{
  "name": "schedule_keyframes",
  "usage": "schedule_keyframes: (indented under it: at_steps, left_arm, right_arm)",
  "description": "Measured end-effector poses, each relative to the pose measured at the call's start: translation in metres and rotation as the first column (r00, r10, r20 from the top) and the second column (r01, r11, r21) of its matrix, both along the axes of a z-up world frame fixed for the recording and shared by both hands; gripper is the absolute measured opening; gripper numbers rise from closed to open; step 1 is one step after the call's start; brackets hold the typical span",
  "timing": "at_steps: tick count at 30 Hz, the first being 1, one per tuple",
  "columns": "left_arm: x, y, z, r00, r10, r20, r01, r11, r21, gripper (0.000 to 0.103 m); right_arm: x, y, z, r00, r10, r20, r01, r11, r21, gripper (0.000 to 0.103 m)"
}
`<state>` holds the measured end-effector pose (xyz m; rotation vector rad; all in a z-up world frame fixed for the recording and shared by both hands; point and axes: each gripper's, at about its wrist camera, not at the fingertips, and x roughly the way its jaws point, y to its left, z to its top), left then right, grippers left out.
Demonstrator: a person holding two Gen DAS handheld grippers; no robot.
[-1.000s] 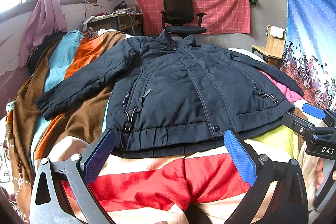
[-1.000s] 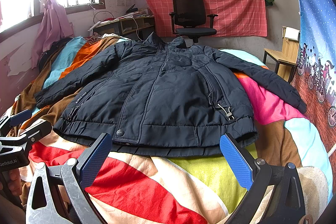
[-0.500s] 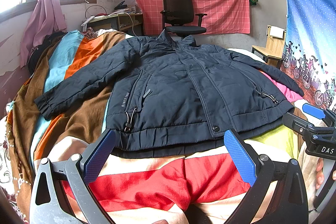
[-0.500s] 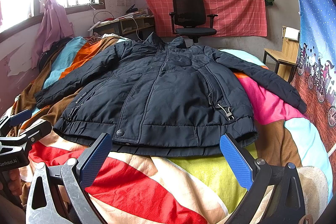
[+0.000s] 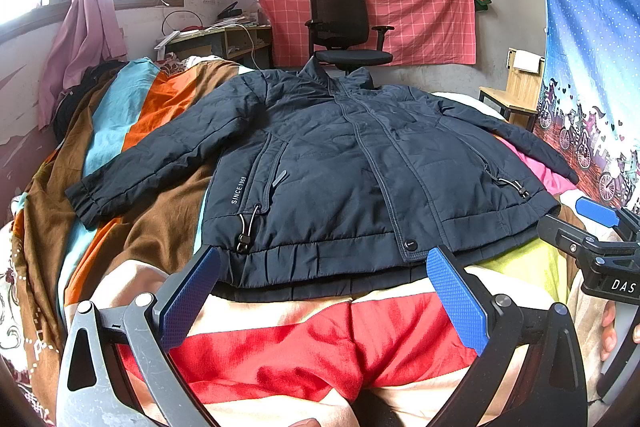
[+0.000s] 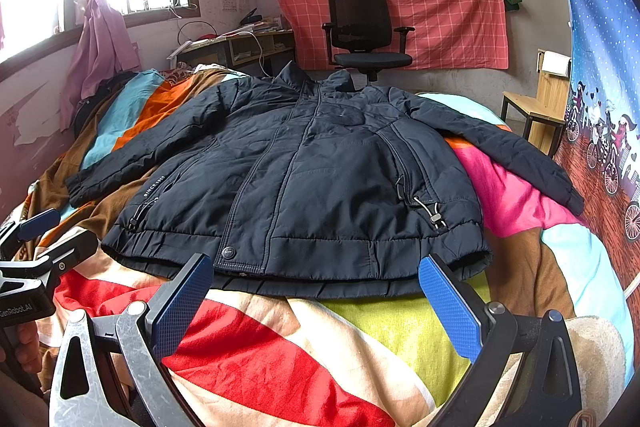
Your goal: Fold large clothes
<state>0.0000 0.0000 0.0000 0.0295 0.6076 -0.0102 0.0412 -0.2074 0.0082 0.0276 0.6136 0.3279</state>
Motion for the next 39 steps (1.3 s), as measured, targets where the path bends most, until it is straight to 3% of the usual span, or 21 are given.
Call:
schedule_keyframes:
  at_steps: [13,20,25,29,33,37,39]
  left_arm:
    - [0.0,0.0,0.0,1.0,-0.003,-0.004,0.003,1.0,-0.001,0.101]
    - [0.016,0.006,-0.01,0.996,0.027,-0.088,-0.027,1.0,-0.001,0.101]
    - [0.04,0.014,-0.016,0.976,0.066,-0.205,-0.06,0.998,0.036,0.101]
    - [0.063,0.021,-0.003,0.961,0.035,-0.273,-0.045,0.998,-0.032,0.101]
    - [0.091,0.018,0.013,0.935,0.034,-0.352,-0.054,0.997,-0.047,0.101]
    - [0.124,0.008,0.025,0.904,0.063,-0.422,-0.069,0.998,0.002,0.101]
    - [0.138,-0.001,0.032,0.904,0.085,-0.419,-0.066,0.996,0.06,0.101]
  right_arm:
    - [0.001,0.0,0.0,1.0,0.0,-0.001,0.0,1.0,0.0,0.103]
    - [0.005,-0.001,0.0,1.0,-0.021,-0.023,0.02,1.0,-0.018,0.103]
    - [0.016,-0.005,0.001,0.997,-0.057,-0.056,0.054,0.997,-0.052,0.103]
    - [0.03,-0.014,0.005,0.995,-0.069,-0.074,0.066,0.997,-0.05,0.103]
    - [0.049,-0.028,0.011,0.992,-0.099,-0.08,0.097,0.995,-0.033,0.103]
    - [0.073,-0.043,0.017,0.982,-0.165,-0.092,0.163,0.986,-0.028,0.103]
    - [0.086,-0.05,0.021,0.975,-0.205,-0.089,0.202,0.979,-0.038,0.103]
